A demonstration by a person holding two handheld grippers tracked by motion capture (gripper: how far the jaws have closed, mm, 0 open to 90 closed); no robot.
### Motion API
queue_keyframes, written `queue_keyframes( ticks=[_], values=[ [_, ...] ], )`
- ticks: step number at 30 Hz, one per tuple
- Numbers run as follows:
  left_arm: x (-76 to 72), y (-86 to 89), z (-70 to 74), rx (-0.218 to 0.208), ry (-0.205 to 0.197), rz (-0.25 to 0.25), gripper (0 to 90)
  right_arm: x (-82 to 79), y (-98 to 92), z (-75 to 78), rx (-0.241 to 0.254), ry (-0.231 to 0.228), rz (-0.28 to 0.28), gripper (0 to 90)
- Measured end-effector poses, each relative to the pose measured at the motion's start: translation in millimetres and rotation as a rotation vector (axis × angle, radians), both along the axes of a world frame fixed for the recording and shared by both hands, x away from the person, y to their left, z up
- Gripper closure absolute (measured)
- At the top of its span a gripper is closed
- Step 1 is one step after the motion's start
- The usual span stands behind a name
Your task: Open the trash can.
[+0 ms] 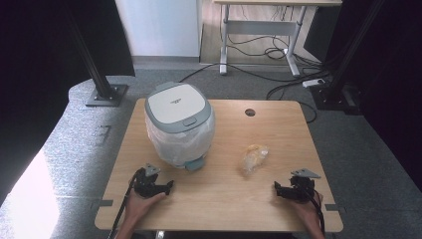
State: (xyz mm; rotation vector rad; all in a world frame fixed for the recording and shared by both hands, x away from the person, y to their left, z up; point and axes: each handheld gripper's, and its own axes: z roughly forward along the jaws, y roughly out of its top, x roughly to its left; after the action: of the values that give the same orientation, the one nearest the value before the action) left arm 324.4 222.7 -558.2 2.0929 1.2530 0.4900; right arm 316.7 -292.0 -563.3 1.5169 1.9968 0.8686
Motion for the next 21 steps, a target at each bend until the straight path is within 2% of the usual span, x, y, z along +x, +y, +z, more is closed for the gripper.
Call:
queue_keyframes(
  ticks=[12,18,21],
  values=[
    [0.3,5.7,0.4,-0.008,-0.008,0.018,18.6,0.0,0.1,0.1,0.001,0.0,-0.005,8.0],
    [1.7,5.3,0.3,-0.004,-0.005,0.001,16.8,0.3,0.4,0.1,0.001,-0.001,-0.008,8.2],
    [0.9,5.5,0.4,-0.007,-0.009,-0.003,20.1,0.3,0.4,0.1,0.001,-0.001,-0.008,8.2]
  ],
)
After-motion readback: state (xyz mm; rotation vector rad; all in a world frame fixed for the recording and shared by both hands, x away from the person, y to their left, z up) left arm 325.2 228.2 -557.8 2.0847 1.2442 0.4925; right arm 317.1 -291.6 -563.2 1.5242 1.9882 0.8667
